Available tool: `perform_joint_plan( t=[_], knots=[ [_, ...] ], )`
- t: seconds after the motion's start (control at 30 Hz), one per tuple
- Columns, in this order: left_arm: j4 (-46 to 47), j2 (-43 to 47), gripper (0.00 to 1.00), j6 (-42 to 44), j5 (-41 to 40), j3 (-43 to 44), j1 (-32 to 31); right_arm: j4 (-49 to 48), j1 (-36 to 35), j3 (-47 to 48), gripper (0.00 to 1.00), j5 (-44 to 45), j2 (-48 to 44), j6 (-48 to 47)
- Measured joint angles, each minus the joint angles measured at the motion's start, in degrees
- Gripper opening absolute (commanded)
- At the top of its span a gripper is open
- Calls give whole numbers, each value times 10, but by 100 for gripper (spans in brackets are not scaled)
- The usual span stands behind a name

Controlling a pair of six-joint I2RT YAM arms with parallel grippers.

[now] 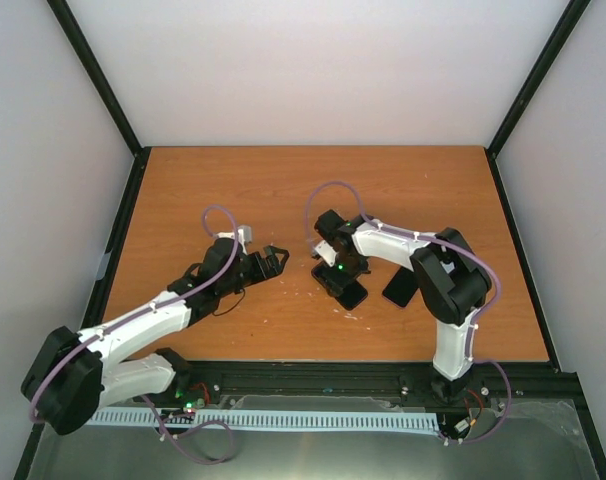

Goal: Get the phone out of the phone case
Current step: Pick up the phone at the center of the board.

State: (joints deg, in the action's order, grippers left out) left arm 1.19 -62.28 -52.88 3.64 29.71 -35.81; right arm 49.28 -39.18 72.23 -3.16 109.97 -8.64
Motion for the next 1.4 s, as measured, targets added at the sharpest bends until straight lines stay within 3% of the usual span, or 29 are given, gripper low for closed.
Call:
perform_joint_plan(
  t=[0.07, 0.17, 0.43, 0.63, 0.97, 1.13, 1.23, 1.4],
  knots=[
    [3, -7, 99, 0, 4, 0, 0, -8, 10, -11, 10, -16, -12, -7],
    [25, -28, 99, 0, 21, 0, 1, -15, 26, -35, 3, -26, -39, -17],
    [115, -153, 89, -1, 121, 28, 3, -28, 38, -85, 3, -27, -151, -37],
    [231, -224, 78, -17, 227, 45, 3, -36, 38, -97, 3, -36, -160, -38],
    [305, -317, 62, -54, 285, 67, -11, -37, 38, -97, 3, -62, -180, -40],
    [326, -347, 39, -72, 296, 76, -16, -37, 38, -97, 3, -68, -189, -40],
    [343, -360, 15, -82, 308, 83, -17, -37, 38, -97, 3, -68, -194, -40],
    [361, -365, 6, -89, 322, 92, -18, -37, 38, -98, 3, -65, -201, -39]
  ],
)
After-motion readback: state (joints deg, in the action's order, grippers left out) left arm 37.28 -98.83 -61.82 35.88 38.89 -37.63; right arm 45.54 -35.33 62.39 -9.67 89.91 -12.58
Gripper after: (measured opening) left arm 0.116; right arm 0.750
